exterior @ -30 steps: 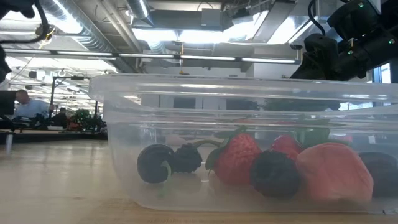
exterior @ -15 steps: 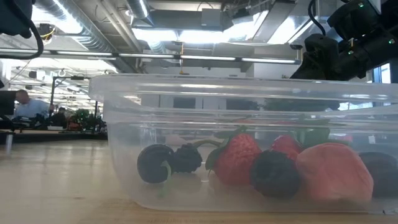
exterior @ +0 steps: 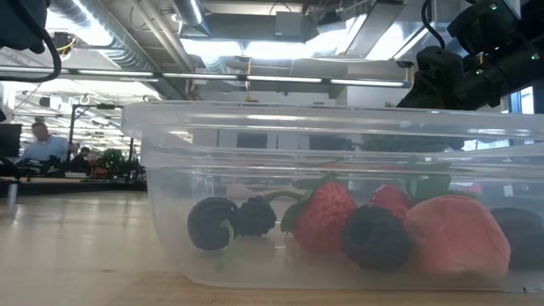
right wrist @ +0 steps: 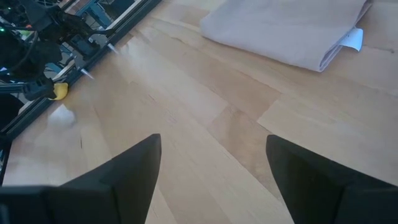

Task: Pick and placing Produce into tupperware
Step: Put the lemon into the transparent container

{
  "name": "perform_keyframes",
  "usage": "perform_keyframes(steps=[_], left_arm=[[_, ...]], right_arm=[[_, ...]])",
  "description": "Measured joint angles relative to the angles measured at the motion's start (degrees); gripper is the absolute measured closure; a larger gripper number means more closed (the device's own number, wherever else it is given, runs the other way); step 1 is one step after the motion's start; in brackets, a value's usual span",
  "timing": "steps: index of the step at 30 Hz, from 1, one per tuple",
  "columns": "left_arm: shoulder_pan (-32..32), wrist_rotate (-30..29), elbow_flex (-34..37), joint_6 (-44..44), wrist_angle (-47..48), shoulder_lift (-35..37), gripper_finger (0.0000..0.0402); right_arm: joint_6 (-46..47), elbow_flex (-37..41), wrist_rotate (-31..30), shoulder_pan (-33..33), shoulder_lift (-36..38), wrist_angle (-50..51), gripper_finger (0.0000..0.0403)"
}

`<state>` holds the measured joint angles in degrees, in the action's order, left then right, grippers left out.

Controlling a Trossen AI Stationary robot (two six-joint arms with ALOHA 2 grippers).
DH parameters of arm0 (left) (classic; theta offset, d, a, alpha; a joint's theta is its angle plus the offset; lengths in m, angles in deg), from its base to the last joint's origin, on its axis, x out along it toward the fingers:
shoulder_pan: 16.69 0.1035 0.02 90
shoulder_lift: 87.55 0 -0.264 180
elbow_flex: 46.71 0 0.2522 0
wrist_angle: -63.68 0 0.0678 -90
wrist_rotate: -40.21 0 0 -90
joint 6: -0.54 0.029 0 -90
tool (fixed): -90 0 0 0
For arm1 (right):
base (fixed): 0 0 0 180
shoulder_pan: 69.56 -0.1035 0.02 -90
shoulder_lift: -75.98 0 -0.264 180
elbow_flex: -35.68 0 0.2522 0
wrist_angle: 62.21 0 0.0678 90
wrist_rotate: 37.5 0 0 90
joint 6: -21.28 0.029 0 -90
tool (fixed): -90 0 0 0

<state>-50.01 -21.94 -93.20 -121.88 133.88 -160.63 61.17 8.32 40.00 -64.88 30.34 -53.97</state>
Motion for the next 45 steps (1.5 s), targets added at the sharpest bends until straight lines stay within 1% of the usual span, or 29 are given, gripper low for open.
perform_keyframes(steps=[8, 11, 13, 27, 31, 38, 45], left_arm=[[1.86, 0.10, 0.11, 1.58, -0.12, -0.08, 0.0092], [2.30, -0.96, 0.04, 2.53, -3.14, -0.22, 0.0092], [2.37, -0.89, 0.09, 2.64, -2.10, -0.12, 0.0092], [2.30, -0.22, 0.22, -0.04, -1.47, -0.13, 0.0092], [2.30, 0.14, 2.23, -0.47, -3.73, -0.13, 0.0092], [2.30, 0.70, 5.84, -3.42, -10.48, -0.09, 0.0092], [2.30, 1.67, 6.32, -3.43, -11.46, -0.07, 0.0107]], right_arm=[[0.03, 0.00, -0.01, -0.01, 0.02, -0.02, 0.0111], [0.03, 0.00, -0.01, 0.00, 0.00, -0.03, 0.0111], [0.03, 0.00, -0.01, 0.00, 0.02, -0.26, 0.0111], [-0.11, 0.00, -0.01, -0.01, 0.01, -0.60, 0.0111], [-1.16, 0.00, -0.03, -0.02, -0.01, -0.61, 0.0111], [-1.27, 0.00, -0.03, -0.01, -0.01, -0.61, 0.0111], [-1.39, 0.00, -0.03, -0.01, 0.00, -0.61, 0.0111]])
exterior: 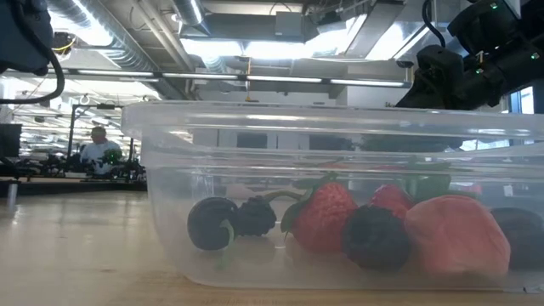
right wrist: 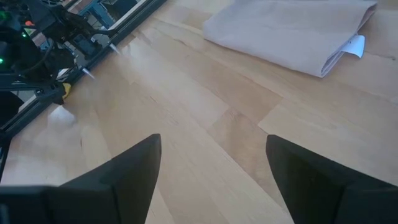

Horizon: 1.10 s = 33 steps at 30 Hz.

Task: Pick and placing Produce into tupperware
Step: Put the lemon into the transparent container

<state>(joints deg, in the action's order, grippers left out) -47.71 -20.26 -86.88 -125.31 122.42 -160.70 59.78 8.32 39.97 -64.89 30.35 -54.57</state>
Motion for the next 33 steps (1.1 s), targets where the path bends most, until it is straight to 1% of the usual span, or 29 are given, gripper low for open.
perform_keyframes(steps=[11, 19, 22, 28, 33], left_arm=[[-0.04, -2.74, 0.00, 0.23, 0.10, 0.00, 0.0162], [-0.04, -3.18, 0.00, 0.48, 0.42, 0.02, 0.0192], [-0.02, -3.20, 0.00, 0.69, 0.29, 0.02, 0.0197], [0.00, -3.21, 0.07, 4.26, -1.32, 0.01, 0.0191], [0.07, -4.05, -1.80, 11.81, -3.22, -0.11, 0.0200]], right_arm=[[-1.15, 0.00, 0.00, 0.00, 0.00, 0.00, 0.0111], [-1.31, 0.00, 0.00, 0.00, -0.01, -0.01, 0.0111], [-1.33, 0.00, 0.00, 0.00, 0.00, -0.01, 0.0111], [-1.53, 0.00, 0.00, 0.01, 0.01, -0.01, 0.0111], [-1.53, 0.00, 0.00, 0.01, 0.00, -0.01, 0.0111]])
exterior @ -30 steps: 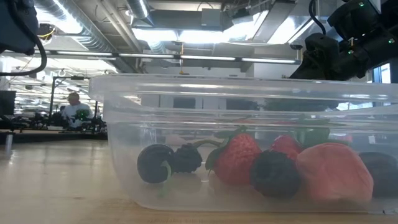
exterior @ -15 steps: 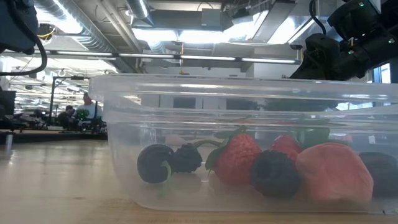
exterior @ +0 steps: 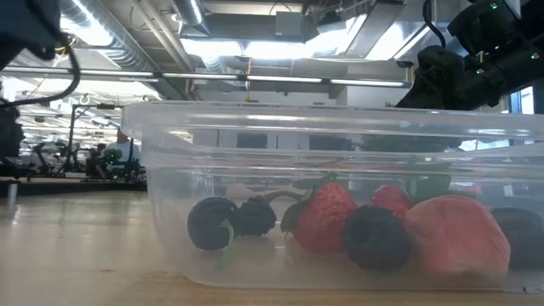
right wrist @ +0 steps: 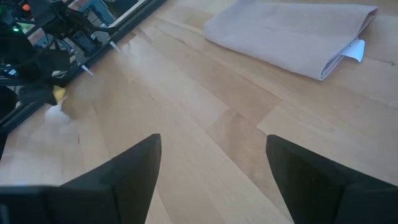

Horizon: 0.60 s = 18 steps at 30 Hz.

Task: Pick and placing Produce into tupperware
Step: Put the lemon into the transparent container

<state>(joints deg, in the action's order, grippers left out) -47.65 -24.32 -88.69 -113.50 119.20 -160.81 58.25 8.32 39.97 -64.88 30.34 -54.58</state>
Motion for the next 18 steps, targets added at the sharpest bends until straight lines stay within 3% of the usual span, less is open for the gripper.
perform_keyframes(steps=[4, 9, 18], left_arm=[[0.53, -0.28, -2.41, 3.83, -4.66, 0.94, 0.0199], [2.76, -6.95, -4.89, 8.53, -17.26, 2.76, 0.0197], [10.15, -23.03, -5.65, 30.68, -60.48, 3.84, 0.0195]], right_arm=[[0.00, 0.00, 0.00, -0.01, 0.01, 0.00, 0.0111], [0.00, 0.00, 0.00, 0.00, 0.00, -0.03, 0.0111], [0.28, 0.00, 0.01, 0.00, 0.01, -0.55, 0.0111]])
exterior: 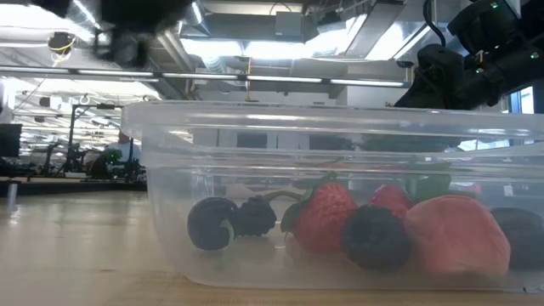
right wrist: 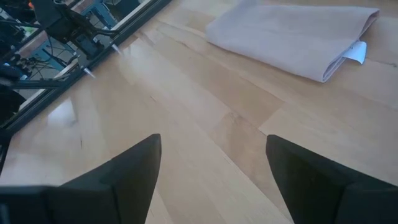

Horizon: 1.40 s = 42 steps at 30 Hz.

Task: Pick and placing Produce into tupperware
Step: Put the lemon into the transparent container

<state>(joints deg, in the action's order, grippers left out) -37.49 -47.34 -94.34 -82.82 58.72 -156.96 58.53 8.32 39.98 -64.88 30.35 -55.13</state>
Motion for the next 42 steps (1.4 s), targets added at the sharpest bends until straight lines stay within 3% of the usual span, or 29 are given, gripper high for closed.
perform_keyframes(steps=[3, 8, 15, 20, 26, 32, 37, 42], left_arm=[[2.43, -2.16, -0.38, 8.51, -7.93, -0.27, 0.0199], [5.60, -3.73, -7.93, 23.86, -2.07, -0.39, 0.0201], [7.09, -4.87, -26.09, 40.59, 15.18, -1.82, 0.0200], [7.03, -4.41, -41.07, 48.81, 29.14, -7.50, 0.0201], [7.03, -4.41, -57.95, 52.45, 46.15, -19.45, 0.0200], [6.03, -4.14, -69.72, 52.24, 59.44, -31.55, 0.0200], [4.26, -4.10, -73.86, 52.01, 69.93, -40.25, 0.0201], [2.39, -1.69, -74.00, 49.55, 70.88, -46.87, 0.0199]], right_arm=[[0.03, 0.00, 0.01, -0.01, -0.01, -0.29, 0.0111], [0.07, 0.00, 0.01, 0.00, -0.02, -2.49, 0.0111], [0.48, 0.00, 0.02, -0.01, -0.02, -4.59, 0.0111], [1.44, 0.00, 0.01, -0.01, -0.01, -4.81, 0.0111], [1.44, 0.00, 0.01, 0.00, -0.01, -5.20, 0.0111], [1.44, 0.00, 0.01, 0.00, -0.02, -5.27, 0.0111], [1.40, 0.00, 0.01, 0.00, -0.02, -5.27, 0.0111], [1.27, 0.00, 0.01, 0.00, 0.00, -5.27, 0.0111]])
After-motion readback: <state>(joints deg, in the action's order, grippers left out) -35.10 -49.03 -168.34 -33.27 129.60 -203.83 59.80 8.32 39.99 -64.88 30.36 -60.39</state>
